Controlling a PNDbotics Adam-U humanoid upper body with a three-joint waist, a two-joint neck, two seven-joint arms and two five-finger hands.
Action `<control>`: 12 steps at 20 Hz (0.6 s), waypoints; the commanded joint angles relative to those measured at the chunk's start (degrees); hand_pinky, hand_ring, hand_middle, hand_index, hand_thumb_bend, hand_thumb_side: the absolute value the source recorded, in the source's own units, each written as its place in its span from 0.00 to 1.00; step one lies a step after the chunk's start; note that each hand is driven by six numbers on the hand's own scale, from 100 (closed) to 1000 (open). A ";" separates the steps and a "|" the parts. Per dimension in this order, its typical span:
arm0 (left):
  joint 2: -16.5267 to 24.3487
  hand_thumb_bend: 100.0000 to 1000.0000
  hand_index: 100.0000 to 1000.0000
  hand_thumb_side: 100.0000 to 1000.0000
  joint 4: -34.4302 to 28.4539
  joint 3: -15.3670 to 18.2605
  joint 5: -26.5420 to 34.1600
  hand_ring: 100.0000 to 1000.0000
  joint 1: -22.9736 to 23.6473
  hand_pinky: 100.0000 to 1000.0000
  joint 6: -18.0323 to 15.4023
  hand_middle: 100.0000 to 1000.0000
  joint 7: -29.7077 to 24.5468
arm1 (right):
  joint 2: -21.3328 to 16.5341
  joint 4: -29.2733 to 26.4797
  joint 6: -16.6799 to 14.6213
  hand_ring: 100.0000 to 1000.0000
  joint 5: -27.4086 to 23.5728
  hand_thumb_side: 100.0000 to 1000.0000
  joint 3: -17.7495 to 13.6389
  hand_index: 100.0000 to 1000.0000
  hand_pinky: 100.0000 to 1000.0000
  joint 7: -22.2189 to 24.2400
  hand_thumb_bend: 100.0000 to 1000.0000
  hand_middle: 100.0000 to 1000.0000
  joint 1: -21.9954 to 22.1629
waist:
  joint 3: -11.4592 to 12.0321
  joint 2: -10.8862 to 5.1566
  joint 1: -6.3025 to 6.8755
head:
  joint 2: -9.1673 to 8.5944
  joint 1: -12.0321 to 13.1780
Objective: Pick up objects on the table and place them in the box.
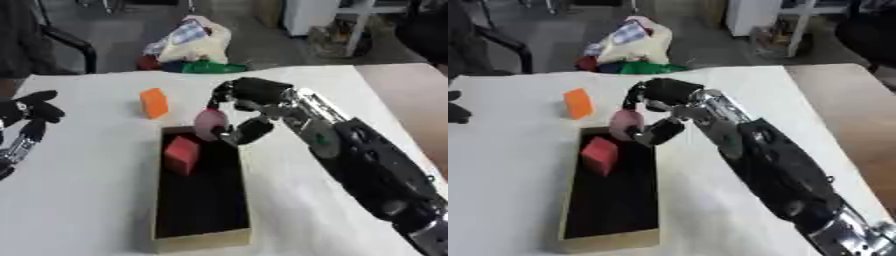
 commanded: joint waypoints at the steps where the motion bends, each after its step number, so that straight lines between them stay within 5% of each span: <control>1: 1.94 0.00 0.95 1.00 -0.83 0.84 -0.09 0.68 -0.56 0.74 -0.01 0.65 0.21 | -2.67 -4.35 0.21 0.88 -3.12 0.43 -0.75 1.00 0.85 7.78 0.31 0.94 -0.47 | -0.13 -1.06 0.35 | 0.30 0.22; 5: 2.09 0.00 0.95 1.00 -0.80 0.86 -0.23 0.68 -0.59 0.74 -0.03 0.65 0.29 | -3.27 -7.04 1.30 0.89 -3.52 0.56 -1.86 1.00 0.85 10.35 0.48 0.98 0.03 | -0.35 -0.92 0.50 | 0.29 0.26; 6: 2.13 0.00 0.95 1.00 -0.78 0.87 -0.26 0.68 -0.62 0.74 -0.04 0.66 0.33 | -3.39 -7.57 1.58 0.87 -3.85 0.63 -2.19 1.00 0.84 10.13 0.32 0.96 0.12 | -0.43 -0.89 0.54 | 0.32 0.30; 7: 2.17 0.00 0.95 1.00 -0.76 0.88 -0.28 0.68 -0.64 0.74 -0.03 0.66 0.38 | -3.47 -8.10 1.95 0.87 -4.40 0.54 -2.68 1.00 0.84 9.36 0.43 0.94 0.20 | -0.56 -0.87 0.60 | 0.37 0.37; 12: 2.90 0.00 0.95 1.00 -0.44 0.79 -0.60 0.69 -1.37 0.74 0.09 0.66 0.88 | -4.31 -11.68 4.21 0.82 -7.03 0.54 -6.48 0.99 0.80 -1.68 0.29 0.85 1.03 | -1.22 -0.83 0.82 | 0.41 0.94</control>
